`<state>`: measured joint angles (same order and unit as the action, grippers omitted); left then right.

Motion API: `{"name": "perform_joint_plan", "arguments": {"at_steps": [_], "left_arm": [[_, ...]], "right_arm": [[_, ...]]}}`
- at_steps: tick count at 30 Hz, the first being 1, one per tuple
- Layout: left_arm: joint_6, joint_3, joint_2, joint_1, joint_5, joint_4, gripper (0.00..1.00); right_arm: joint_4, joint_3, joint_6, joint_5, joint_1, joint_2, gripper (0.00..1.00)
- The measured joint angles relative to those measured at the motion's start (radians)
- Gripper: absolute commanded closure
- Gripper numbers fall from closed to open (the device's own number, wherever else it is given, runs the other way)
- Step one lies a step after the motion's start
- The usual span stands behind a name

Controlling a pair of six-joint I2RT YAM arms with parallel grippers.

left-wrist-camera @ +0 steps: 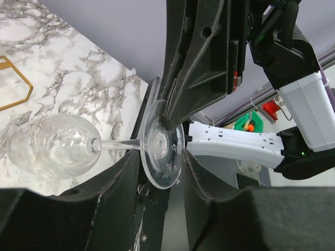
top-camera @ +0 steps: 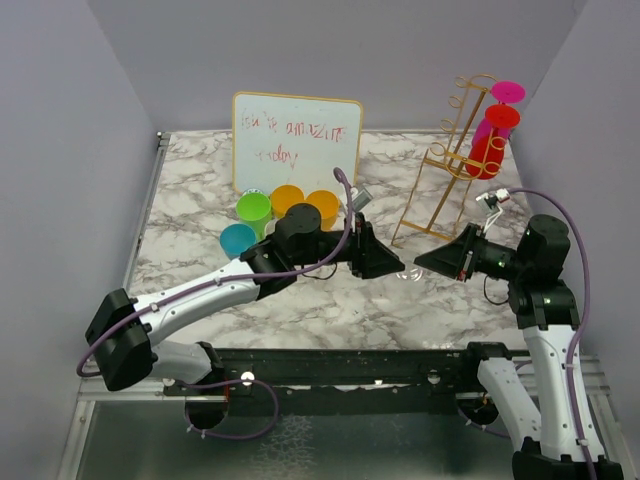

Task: Take the wine glass off the wine glass rack
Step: Place the wine glass at the center of the board.

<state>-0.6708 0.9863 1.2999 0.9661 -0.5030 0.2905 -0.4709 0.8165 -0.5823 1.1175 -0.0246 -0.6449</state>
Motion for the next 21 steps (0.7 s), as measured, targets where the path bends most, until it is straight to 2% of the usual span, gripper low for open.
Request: {"name": "perform_joint_plan", "arguments": {"at_steps": [5,10,13,16,17,21], "left_arm": [[0.0,0.001,0.022,0.003,-0.006,0.0,0.63],[0.001,0.001,0.041,0.006,-0.027,0.0,0.84],[0.0,0.002,0.042,0.008,-0.032,0.0,0.99],[-0.002,0.005,0.042,0.006,-0.031,-0.006,1.0],[-0.002,0.01,0.042,0.006,-0.031,-0.01,1.0],[0.024,0.038,0.035,0.006,-0.03,-0.065,1.0]], "right_arm": [[0.003,0.0,0.002,0.005,0.004,0.0,0.99],[0.003,0.0,0.016,0.006,0.004,-0.003,0.99],[0.003,0.0,0.027,0.009,0.006,-0.005,0.99],[0.005,0.005,0.051,0.014,0.006,-0.005,0.98],[0.005,0.01,0.06,0.015,0.006,-0.005,0.95],[0.014,0.015,0.069,0.026,0.01,-0.007,0.68]]}}
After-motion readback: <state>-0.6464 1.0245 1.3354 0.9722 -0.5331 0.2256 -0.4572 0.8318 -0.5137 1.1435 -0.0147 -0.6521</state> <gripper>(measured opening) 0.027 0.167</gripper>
